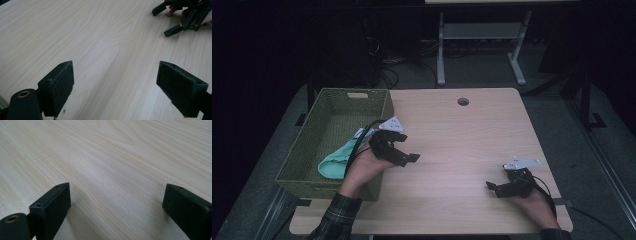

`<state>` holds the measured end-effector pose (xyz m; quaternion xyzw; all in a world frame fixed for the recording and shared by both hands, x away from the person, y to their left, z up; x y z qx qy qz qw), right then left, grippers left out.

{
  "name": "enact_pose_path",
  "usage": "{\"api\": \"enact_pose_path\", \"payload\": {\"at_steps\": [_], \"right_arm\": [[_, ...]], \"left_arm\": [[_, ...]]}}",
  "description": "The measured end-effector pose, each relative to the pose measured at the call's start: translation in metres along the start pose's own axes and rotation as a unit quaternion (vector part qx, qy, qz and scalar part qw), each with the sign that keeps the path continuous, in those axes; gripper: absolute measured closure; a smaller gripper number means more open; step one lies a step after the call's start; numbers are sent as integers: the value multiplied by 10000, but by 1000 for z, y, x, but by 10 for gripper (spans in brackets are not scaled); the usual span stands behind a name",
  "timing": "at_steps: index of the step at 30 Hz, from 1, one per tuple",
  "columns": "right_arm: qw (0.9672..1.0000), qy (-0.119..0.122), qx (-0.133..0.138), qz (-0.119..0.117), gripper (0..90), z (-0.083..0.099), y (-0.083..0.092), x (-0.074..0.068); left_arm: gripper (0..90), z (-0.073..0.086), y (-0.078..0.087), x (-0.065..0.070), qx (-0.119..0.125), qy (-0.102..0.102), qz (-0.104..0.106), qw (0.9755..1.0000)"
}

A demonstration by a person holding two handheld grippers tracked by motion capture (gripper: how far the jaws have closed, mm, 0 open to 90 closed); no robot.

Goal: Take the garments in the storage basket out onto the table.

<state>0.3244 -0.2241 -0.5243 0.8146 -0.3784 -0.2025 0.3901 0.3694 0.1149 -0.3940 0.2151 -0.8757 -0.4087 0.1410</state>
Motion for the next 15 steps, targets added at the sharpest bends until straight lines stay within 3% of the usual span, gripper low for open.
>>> {"api": "enact_pose_path", "payload": {"at_steps": [15], "right_arm": [[10000, -3, -2, -1, 77, 0, 0, 0]], "left_arm": [[141, 9, 13, -11, 15, 122, -115, 9999]]}}
Point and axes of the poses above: each handheld gripper's, and its own axes: y roughly backward along the jaws, z roughly out of its underside, x roughly to its right, the point moved 6 cm from there along -y, roughly forward along the jaws, and after that the axes turned 8 degrees about -x, right-handed, at the moved point
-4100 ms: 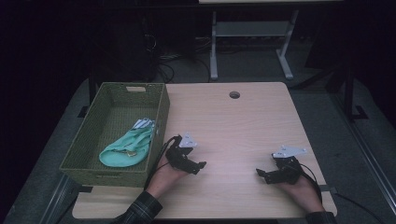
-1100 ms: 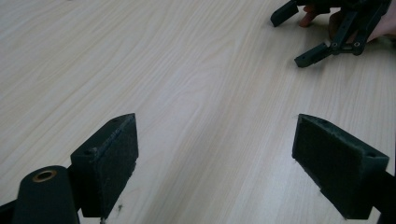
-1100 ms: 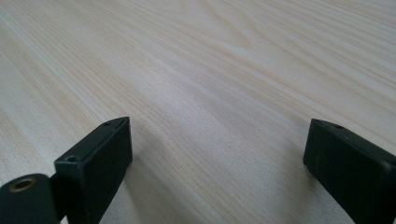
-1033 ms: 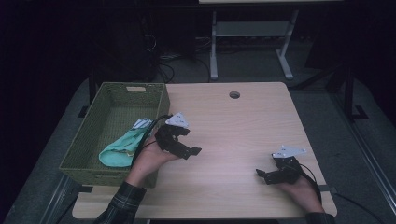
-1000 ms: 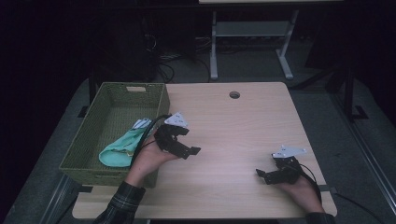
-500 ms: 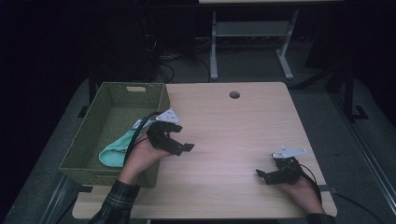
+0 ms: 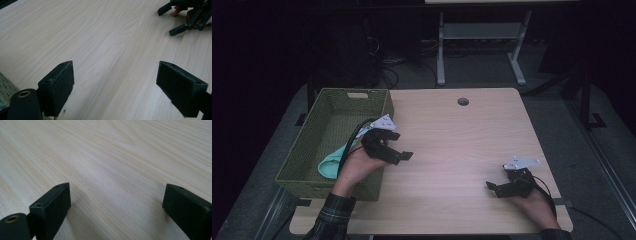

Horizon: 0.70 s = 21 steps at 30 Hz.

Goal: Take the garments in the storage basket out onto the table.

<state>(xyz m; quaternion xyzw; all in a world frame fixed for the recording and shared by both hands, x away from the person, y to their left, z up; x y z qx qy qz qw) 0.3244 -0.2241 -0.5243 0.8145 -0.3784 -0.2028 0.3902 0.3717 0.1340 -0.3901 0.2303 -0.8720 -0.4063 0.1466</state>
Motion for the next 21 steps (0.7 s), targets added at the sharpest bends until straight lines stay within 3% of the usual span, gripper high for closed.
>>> {"api": "enact_pose_path", "payload": {"at_steps": [21], "right_arm": [[10000, 0, -1, -1, 77, 0, 0, 0]], "left_arm": [[145, 16, 19, -19, 3, 194, -268, 9995]]}}
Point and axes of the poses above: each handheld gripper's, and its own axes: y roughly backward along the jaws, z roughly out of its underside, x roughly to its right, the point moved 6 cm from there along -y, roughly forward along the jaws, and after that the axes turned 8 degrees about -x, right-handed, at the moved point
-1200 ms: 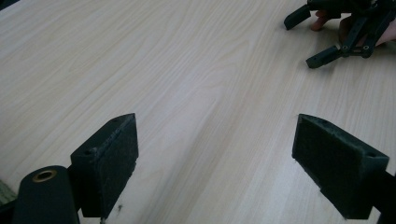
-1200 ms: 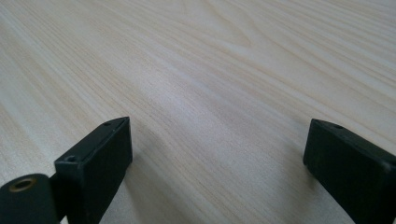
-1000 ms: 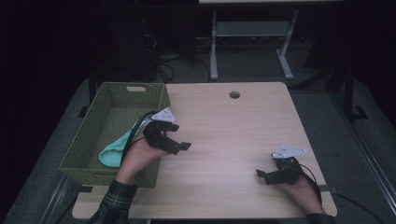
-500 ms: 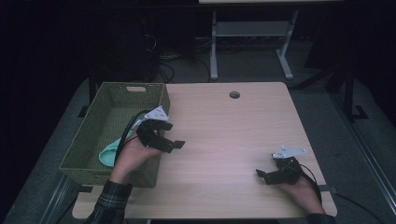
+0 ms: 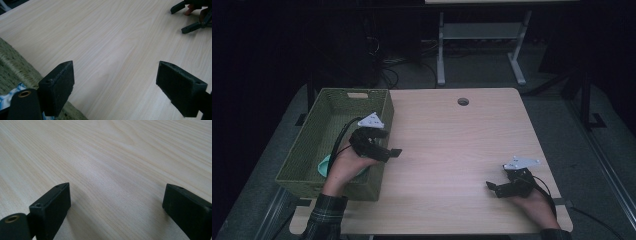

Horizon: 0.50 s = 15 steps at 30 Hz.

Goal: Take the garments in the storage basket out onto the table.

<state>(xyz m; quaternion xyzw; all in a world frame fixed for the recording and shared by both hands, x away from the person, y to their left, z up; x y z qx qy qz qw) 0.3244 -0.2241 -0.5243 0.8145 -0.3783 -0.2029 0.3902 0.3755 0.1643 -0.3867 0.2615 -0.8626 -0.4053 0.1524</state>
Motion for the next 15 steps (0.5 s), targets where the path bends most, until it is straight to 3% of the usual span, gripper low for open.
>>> {"api": "enact_pose_path", "payload": {"at_steps": [15], "right_arm": [[10000, 0, -1, 0, 77, 0, 0, 0]], "left_arm": [[176, 12, 14, -13, 20, 129, -97, 9999]]}}
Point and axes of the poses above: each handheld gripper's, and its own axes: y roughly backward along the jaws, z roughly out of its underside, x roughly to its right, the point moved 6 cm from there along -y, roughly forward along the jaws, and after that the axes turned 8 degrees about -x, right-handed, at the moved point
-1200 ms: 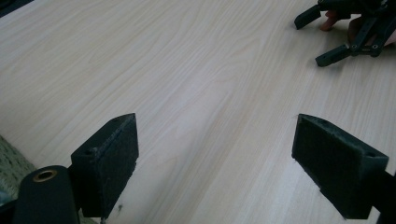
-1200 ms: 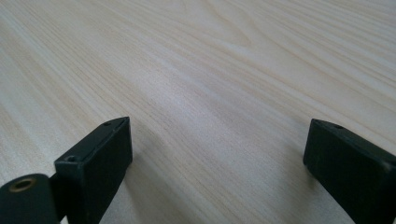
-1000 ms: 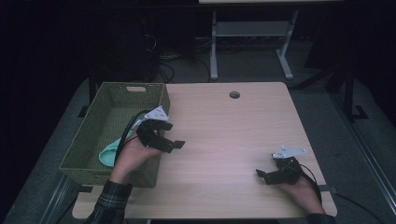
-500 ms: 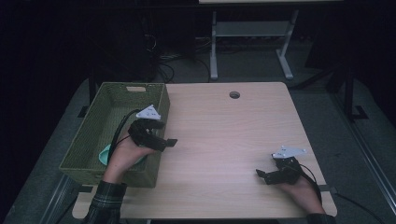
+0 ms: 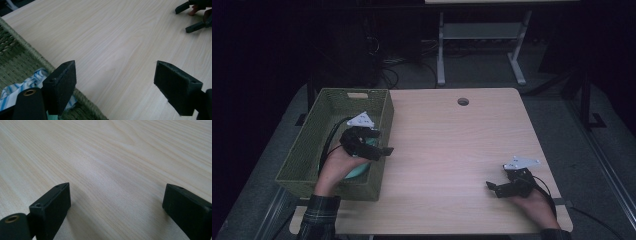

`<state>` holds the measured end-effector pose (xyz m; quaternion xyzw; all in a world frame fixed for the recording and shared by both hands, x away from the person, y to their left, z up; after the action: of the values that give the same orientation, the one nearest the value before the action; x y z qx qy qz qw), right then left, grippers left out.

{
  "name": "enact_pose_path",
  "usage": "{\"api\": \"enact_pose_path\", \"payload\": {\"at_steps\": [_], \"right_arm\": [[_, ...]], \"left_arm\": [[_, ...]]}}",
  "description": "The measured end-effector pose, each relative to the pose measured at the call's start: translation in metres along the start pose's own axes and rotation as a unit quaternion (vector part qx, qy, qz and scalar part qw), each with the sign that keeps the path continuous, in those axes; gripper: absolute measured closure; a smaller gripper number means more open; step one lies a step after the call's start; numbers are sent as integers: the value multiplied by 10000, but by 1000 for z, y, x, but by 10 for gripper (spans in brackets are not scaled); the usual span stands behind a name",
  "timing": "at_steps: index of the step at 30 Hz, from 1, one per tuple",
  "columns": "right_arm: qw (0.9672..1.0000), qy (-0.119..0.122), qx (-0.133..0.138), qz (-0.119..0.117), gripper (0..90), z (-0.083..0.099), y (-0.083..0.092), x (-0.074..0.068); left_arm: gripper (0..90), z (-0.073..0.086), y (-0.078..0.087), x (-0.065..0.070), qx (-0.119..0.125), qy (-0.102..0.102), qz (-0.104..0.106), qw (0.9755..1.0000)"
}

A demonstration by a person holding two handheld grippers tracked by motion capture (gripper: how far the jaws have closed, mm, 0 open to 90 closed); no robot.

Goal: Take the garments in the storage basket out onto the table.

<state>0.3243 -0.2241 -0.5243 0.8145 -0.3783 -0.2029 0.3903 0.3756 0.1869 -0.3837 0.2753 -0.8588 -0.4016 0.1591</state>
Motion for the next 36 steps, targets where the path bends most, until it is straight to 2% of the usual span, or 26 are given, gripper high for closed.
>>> {"api": "enact_pose_path", "payload": {"at_steps": [15, 27, 36], "right_arm": [[10000, -1, -1, -1, 77, 0, 0, 0], [10000, -6, 2, -3, 77, 0, 0, 0], [10000, -3, -1, -1, 77, 0, 0, 0]], "left_arm": [[201, 17, 14, -22, -67, 240, -341, 9991], [224, 29, 22, -36, -18, 422, -472, 9980], [230, 39, 19, -47, -100, 376, -667, 9970]]}}
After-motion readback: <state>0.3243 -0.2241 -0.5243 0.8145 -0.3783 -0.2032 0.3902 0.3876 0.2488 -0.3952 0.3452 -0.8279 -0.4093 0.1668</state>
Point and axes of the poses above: each handheld gripper's, and its own axes: y roughly backward along the jaws, z roughly out of its underside, x roughly to its right, the point moved 6 cm from there along -y, roughly forward along the jaws, and after that the axes turned 8 degrees about -x, right-handed, at the moved point
